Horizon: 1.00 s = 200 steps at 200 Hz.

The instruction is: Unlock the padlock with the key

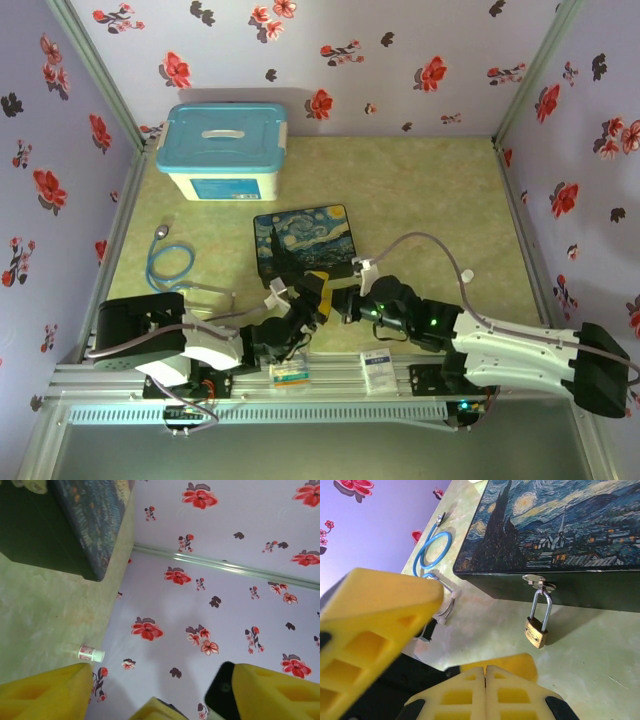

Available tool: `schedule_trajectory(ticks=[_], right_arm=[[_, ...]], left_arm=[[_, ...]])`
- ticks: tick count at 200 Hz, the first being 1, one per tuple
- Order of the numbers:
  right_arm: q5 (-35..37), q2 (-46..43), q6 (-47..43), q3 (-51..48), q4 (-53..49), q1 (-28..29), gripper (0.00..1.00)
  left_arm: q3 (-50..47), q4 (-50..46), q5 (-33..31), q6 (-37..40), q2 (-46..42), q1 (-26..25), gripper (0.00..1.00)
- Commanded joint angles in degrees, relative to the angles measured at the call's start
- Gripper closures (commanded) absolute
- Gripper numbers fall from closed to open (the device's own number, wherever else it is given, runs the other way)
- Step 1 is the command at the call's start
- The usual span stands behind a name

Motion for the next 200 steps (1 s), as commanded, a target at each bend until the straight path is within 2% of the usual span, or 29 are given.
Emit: schedule_trajectory(ticks=[1, 24, 61, 132, 147, 167, 182, 200], right_arm=[[1.3, -2.2, 1.0, -1.4, -0.3, 0.4, 1.0], [1.3, -2.7, 0.9, -1.5, -0.9, 0.4, 1.0], [2.1, -4.7, 1.0, -2.2, -1.6, 0.4, 1.0], [2.1, -5.5, 1.0, -2.1, -1.7, 0.4, 1.0], [2.0, -5.6, 1.1, -1.9, -1.7, 0.4, 1.0], [1.8, -5.9, 1.2, -1.9, -2.0, 0.4, 1.0], [1.9, -6.2, 1.3, -2.1, -2.2, 0.4, 1.0], [2.5, -7.5, 1.4, -2.8, -2.6, 0.4, 1.0]], left_arm=[[0.0, 1.9, -1.3, 2.0, -1.1, 0.0, 0.35], [0.3, 2.0, -1.2, 2.2, -0.3, 0.1, 0.48], [0.0, 1.9, -0.9, 2.4, -0.1, 0.1, 0.62], [0.0, 1.9, -0.8, 1.8, 2.2, 0.1, 0.79], [-0.1, 1.8, -0.8, 1.8, 2.4, 0.1, 0.8], [-0.1, 1.9, -0.9, 1.7, 2.9, 0.2, 0.89], [-0.1, 1.9, -0.9, 3.1, 2.7, 0.4, 1.0], [0.0, 1.3, -1.0, 8.2, 1.2, 0.8, 1.0]])
